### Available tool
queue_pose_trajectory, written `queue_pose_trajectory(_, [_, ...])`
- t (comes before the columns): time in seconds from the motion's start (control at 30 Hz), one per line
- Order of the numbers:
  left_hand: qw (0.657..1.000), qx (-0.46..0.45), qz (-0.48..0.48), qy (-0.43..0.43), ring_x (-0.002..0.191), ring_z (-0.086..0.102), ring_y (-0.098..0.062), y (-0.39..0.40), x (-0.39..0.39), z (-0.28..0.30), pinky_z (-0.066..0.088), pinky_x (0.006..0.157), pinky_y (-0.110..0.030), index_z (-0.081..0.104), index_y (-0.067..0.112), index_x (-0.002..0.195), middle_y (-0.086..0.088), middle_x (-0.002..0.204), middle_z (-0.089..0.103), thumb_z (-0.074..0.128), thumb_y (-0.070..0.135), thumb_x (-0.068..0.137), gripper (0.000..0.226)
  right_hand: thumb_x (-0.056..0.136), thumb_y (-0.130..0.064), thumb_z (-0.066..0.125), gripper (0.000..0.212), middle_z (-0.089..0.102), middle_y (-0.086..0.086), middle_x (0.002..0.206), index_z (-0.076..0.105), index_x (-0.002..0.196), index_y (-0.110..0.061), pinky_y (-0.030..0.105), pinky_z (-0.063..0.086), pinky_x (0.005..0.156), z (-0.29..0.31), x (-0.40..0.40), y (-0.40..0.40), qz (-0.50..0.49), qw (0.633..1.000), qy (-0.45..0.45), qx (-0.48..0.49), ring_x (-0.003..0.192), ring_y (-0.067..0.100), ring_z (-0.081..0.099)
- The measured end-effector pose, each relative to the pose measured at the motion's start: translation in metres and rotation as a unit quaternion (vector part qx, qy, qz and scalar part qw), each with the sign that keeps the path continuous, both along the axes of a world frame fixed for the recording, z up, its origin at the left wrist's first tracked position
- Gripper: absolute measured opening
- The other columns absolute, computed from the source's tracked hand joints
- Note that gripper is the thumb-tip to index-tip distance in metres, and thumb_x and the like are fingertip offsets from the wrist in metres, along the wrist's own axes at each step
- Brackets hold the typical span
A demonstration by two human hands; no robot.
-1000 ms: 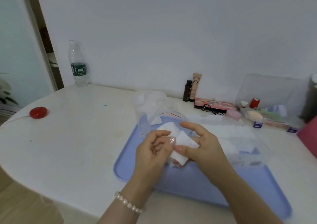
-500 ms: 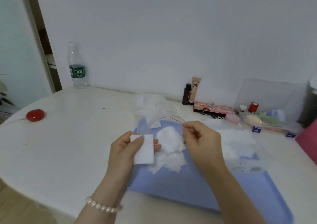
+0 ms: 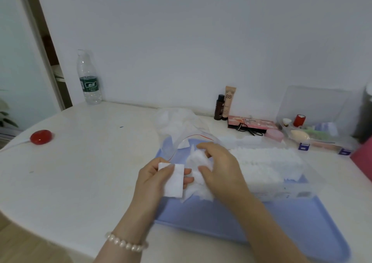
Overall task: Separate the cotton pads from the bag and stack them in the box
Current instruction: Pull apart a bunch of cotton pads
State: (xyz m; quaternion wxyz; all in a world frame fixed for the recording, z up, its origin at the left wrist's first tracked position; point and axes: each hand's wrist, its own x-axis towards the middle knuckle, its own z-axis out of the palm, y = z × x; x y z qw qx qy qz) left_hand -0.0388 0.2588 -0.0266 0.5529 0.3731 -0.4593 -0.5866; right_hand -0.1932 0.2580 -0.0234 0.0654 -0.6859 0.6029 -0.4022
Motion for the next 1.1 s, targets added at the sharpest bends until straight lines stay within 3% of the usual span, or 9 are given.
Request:
queue_pose_trajectory(0.07, [1.000,0.002,0.000,0.005,0.066,0.070,-0.037,0.000,0.000,0.001,0.057,0.058,-0.041,0.042,0.003,0.071,-0.027,0.077,0.070,0.043,-0.006,0.091,0.021,0.077,0.001,0.063,0.034,0.058,-0.008,0.082,0.061,0.091,-0.029,0.005,0.037,0.072,0.007,0.001,0.008,-0.002,0.995,-0.101,-0.005,0.080,0.004,0.054])
queue_pose_trajectory(0.2, [1.000,0.005,0.000,0.015,0.064,0.070,-0.035,0.000,0.000,0.001,0.057,0.054,-0.038,0.041,0.004,0.066,-0.025,0.077,0.070,0.047,-0.005,0.090,0.026,0.076,0.003,0.069,0.035,0.058,-0.010,0.063,0.058,0.063,-0.028,0.014,0.044,0.063,0.015,-0.004,0.014,-0.014,0.972,-0.234,0.006,0.058,0.003,0.051])
queue_pose_trajectory(0.43, [0.999,-0.013,0.039,0.000,0.071,0.070,-0.036,0.000,0.001,-0.002,0.058,0.060,-0.036,0.047,0.003,0.072,-0.023,0.082,0.071,0.056,0.008,0.081,0.014,0.080,0.004,0.063,0.029,0.062,-0.007,0.068,0.062,0.069,-0.022,0.022,0.048,0.063,0.029,-0.012,0.020,-0.031,0.944,-0.328,-0.034,0.060,0.007,0.056])
queue_pose_trajectory(0.63, [0.998,-0.040,0.037,-0.010,0.074,0.072,-0.030,0.011,-0.012,0.007,0.058,0.059,-0.033,0.053,-0.002,0.097,-0.014,0.088,0.073,0.047,0.009,0.096,0.012,0.082,0.008,0.060,0.020,0.061,0.006,0.076,0.063,0.079,-0.012,0.020,0.052,0.055,0.041,-0.023,0.025,0.052,0.853,-0.518,0.000,0.067,0.012,0.061])
queue_pose_trajectory(0.73, [1.000,-0.013,0.008,-0.021,0.078,0.071,-0.027,0.015,-0.030,0.007,0.059,0.061,-0.036,0.061,0.000,0.098,-0.018,0.092,0.071,0.048,0.009,0.096,0.016,0.081,0.008,0.061,0.022,0.061,-0.001,0.069,0.063,0.078,-0.013,0.018,0.049,0.051,0.040,-0.020,0.025,0.062,0.880,-0.471,-0.001,0.062,0.006,0.059])
queue_pose_trajectory(0.83, [0.996,0.055,-0.046,0.053,0.075,0.068,-0.022,0.013,-0.044,0.009,0.058,0.061,-0.033,0.069,0.002,0.093,-0.016,0.088,0.071,0.046,0.005,0.095,0.023,0.079,0.010,0.062,0.030,0.060,-0.008,0.067,0.062,0.075,-0.019,0.020,0.048,0.054,0.033,-0.012,0.024,0.039,0.929,-0.368,-0.018,0.060,0.004,0.056])
queue_pose_trajectory(0.93, [0.971,0.149,-0.084,0.168,0.097,0.067,-0.030,0.008,-0.047,0.010,0.055,0.081,-0.045,0.065,0.003,0.105,-0.019,0.104,0.070,0.040,0.030,0.098,0.037,0.080,0.008,0.059,0.036,0.059,-0.006,0.070,0.060,0.077,-0.028,0.015,0.041,0.055,0.025,-0.008,0.022,0.006,0.958,-0.286,-0.004,0.053,0.004,0.049])
queue_pose_trajectory(1.0, [0.961,0.165,-0.092,0.202,0.106,0.064,-0.034,0.005,-0.045,0.004,0.052,0.086,-0.050,0.060,0.000,0.114,-0.021,0.111,0.067,0.045,0.045,0.086,0.056,0.080,0.006,0.058,0.037,0.058,-0.005,0.070,0.058,0.079,-0.031,0.013,0.041,0.053,0.024,-0.008,0.021,0.002,0.959,-0.282,0.013,0.051,0.006,0.048])
queue_pose_trajectory(1.1, [0.975,0.101,-0.133,0.149,0.108,0.062,-0.037,0.004,-0.043,-0.004,0.054,0.086,-0.043,0.056,-0.005,0.121,-0.023,0.114,0.065,0.056,0.013,0.082,0.043,0.078,-0.004,0.068,0.031,0.059,-0.003,0.072,0.057,0.084,-0.033,0.025,0.048,0.061,0.027,-0.008,0.021,0.007,0.952,-0.304,0.032,0.060,0.013,0.055])
